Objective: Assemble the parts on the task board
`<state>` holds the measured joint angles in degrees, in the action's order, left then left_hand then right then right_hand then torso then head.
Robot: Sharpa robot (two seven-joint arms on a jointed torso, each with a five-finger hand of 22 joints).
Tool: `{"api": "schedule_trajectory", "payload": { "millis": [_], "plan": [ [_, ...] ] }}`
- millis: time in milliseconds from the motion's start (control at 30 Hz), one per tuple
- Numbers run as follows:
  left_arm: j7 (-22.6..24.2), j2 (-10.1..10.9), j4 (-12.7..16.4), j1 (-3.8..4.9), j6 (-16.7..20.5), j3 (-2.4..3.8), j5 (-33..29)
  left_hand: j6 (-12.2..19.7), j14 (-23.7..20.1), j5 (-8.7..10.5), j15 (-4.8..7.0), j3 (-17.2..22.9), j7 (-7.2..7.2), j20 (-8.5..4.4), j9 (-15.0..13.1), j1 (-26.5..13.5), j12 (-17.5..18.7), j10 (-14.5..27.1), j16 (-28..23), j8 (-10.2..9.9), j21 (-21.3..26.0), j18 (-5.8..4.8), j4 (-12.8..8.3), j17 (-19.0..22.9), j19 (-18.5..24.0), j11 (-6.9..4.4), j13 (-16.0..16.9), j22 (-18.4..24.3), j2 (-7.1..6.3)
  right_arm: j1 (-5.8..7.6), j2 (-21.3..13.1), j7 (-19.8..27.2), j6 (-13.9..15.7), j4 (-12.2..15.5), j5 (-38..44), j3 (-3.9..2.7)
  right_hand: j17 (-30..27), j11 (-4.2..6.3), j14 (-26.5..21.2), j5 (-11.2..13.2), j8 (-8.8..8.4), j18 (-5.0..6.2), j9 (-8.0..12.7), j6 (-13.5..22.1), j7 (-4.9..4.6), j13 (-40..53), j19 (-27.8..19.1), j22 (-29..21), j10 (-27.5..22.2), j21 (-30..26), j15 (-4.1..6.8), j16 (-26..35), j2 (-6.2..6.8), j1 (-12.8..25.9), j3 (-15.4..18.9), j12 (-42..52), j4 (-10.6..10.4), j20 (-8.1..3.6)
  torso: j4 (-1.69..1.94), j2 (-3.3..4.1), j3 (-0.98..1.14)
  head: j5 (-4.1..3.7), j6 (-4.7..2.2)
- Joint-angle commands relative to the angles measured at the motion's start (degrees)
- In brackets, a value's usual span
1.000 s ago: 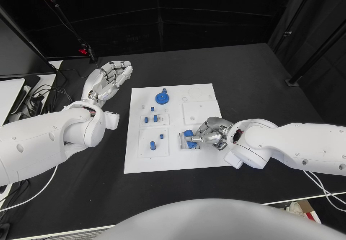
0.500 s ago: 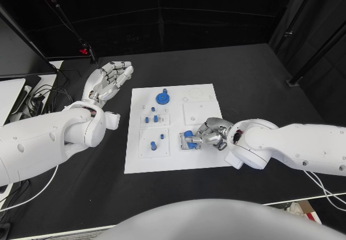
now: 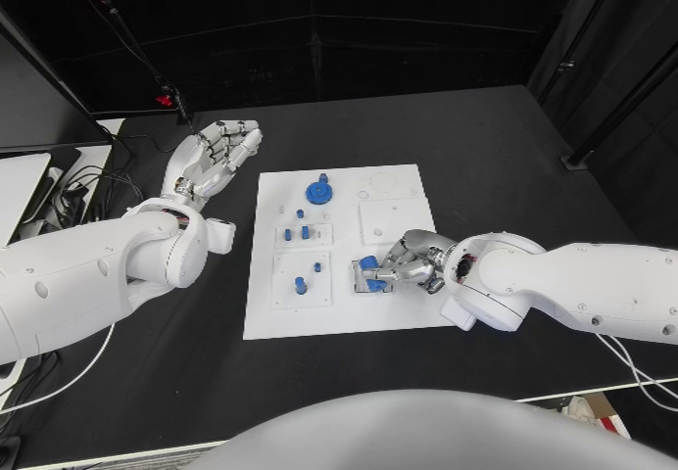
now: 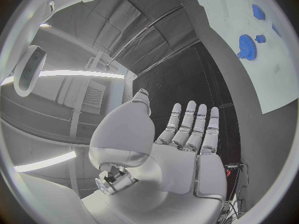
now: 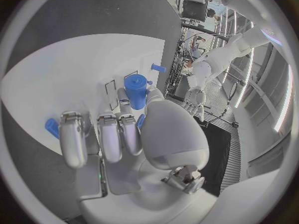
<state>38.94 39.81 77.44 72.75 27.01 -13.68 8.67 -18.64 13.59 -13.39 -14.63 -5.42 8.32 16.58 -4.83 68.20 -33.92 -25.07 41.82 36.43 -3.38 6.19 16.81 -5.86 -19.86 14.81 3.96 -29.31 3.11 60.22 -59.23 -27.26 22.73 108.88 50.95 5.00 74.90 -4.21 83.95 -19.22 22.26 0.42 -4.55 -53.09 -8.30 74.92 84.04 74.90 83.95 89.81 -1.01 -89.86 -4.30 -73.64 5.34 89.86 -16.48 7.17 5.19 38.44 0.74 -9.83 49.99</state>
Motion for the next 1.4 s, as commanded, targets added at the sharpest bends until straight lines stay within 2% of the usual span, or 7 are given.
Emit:
{"api": "schedule_trajectory", "payload": {
  "millis": [33, 200, 500, 700, 900, 1067, 1400],
  "plan": [
    [4.9, 0.0, 0.0, 0.09, -0.5, 0.05, 0.0, 0.3, -0.1, -0.38, -0.08, -0.4, 8.55, 0.14, 0.1, 0.0, -0.4, 0.5, 0.2, 0.3, -0.3, -1.07, -0.1, 0.1, 0.0, -0.13, -0.1, 0.1, 0.49, 0.08, 0.2, 0.0, -0.9, 0.1, 0.6, -0.03, 15.1, -0.2, 6.1, 0.3, -0.03, -0.42, -0.1, -0.2, 0.17, 15.1, 6.0, 15.1, 6.0, 0.2, 0.19, -0.1, 0.37, -0.2, 0.4, 0.1, 0.1, 0.01, -0.05, -0.02, -0.04, 0.15, 0.01],
    [4.9, -0.1, 0.0, 0.09, -0.5, 0.05, 0.0, 0.3, -0.1, -0.39, -0.08, -0.4, 8.55, 0.14, 0.1, 0.0, -0.4, 0.5, 0.3, 0.3, -0.3, -1.08, -0.1, 0.1, 0.0, -0.14, -0.1, 0.1, 0.53, 0.08, 0.3, -0.2, -0.9, 0.1, 0.7, -0.04, 15.1, -0.18, 6.1, 0.9, -0.05, -0.42, -0.2, -0.2, 0.2, 15.1, 6.0, 15.1, 6.0, 0.2, 0.21, -0.1, 0.59, -0.6, 0.7, 0.1, 0.3, 0.0, -0.03, -0.01, -0.02, 0.14, 0.01],
    [4.9, -0.1, 0.0, 0.09, -0.5, 0.05, 0.0, 0.3, -0.1, -0.43, -0.07, -0.5, 8.54, 0.14, 0.1, 0.1, -0.5, 0.5, 0.4, 0.4, -0.3, -1.08, -0.1, 0.1, 0.0, -0.14, -0.1, 0.1, 0.58, 0.08, 0.5, -0.5, -1.2, 0.0, 1.1, -0.04, 15.1, -0.18, 6.1, 4.3, 0.0, -0.42, -0.6, -0.4, 0.18, 15.1, 6.0, 15.1, 6.0, 0.2, 0.25, -0.1, 1.52, -1.4, 2.1, 0.1, 0.3, -0.05, -0.06, -0.01, -0.01, 0.2, 0.01],
    [4.9, -0.1, 0.0, 0.09, -0.5, 0.05, 0.0, 0.3, -0.1, -0.43, -0.07, -0.5, 8.54, 0.14, 0.1, 0.1, -0.5, 0.5, 0.4, 0.4, -0.3, -1.08, -0.1, 0.1, 0.0, -0.14, -0.1, 0.1, 0.58, 0.08, 0.6, -0.7, -1.1, -0.2, 1.2, -0.04, 15.1, -0.17, 6.1, 5.2, 0.08, -0.42, -0.8, -0.5, 0.2, 15.1, 6.0, 15.1, 6.0, 0.2, 0.24, -0.1, 1.22, -1.1, 2.5, 0.1, 0.0, -0.05, -0.04, 0.01, -0.01, 0.22, 0.01],
    [4.8, -0.1, 0.0, 0.09, -0.5, 0.05, 0.0, 0.3, 0.0, -0.45, -0.07, -0.5, 8.54, 0.14, 0.1, 0.1, -0.5, 0.4, 0.4, 0.4, -0.3, -1.07, -0.1, 0.2, 0.0, -0.14, -0.1, 0.1, 0.6, 0.08, 1.0, -0.8, -0.8, -0.4, 1.2, -0.04, 15.1, -0.06, 6.1, 5.0, 0.24, -0.42, -1.0, -0.8, 0.34, 15.1, 6.0, 15.1, 6.0, 0.2, 0.28, -0.1, -0.13, 0.0, 2.9, 0.1, -0.2, -0.07, -0.04, -0.01, 0.0, 0.24, 0.01],
    [4.8, -0.1, 0.0, 0.09, -0.6, 0.05, 0.0, 0.3, 0.0, -0.48, -0.06, -0.5, 8.54, 0.14, 0.1, 0.2, -0.5, 0.4, 0.5, 0.4, -0.3, -1.07, -0.1, 0.2, 0.0, -0.15, -0.1, 0.1, 0.64, 0.09, 1.2, -0.9, -0.8, -0.5, 1.2, -0.04, 15.1, -0.02, 6.1, 5.0, 0.26, -0.42, -1.1, -0.9, 0.37, 15.1, 6.0, 15.1, 6.0, 0.2, 0.32, -0.1, -0.45, 0.6, 3.3, 0.1, -0.2, -0.1, 0.0, 0.0, 0.0, 0.18, 0.01],
    [4.8, -0.1, 0.0, 0.09, -0.6, 0.05, 0.0, 0.3, 0.0, -0.48, -0.06, -0.5, 8.54, 0.14, 0.1, 0.2, -0.5, 0.4, 0.5, 0.4, -0.3, -1.07, -0.1, 0.2, 0.0, -0.15, -0.1, 0.1, 0.64, 0.09, 1.4, -0.9, -0.9, -0.8, 1.2, -0.04, 15.1, 0.05, 6.1, 8.1, 0.35, -0.42, -1.5, -0.9, 0.42, 15.1, 6.0, 15.1, 6.0, 0.2, 0.47, -0.1, -0.43, 2.7, 5.8, 0.1, -0.2, -0.24, -0.03, -0.02, -0.02, 0.29, 0.01]
  ]
}}
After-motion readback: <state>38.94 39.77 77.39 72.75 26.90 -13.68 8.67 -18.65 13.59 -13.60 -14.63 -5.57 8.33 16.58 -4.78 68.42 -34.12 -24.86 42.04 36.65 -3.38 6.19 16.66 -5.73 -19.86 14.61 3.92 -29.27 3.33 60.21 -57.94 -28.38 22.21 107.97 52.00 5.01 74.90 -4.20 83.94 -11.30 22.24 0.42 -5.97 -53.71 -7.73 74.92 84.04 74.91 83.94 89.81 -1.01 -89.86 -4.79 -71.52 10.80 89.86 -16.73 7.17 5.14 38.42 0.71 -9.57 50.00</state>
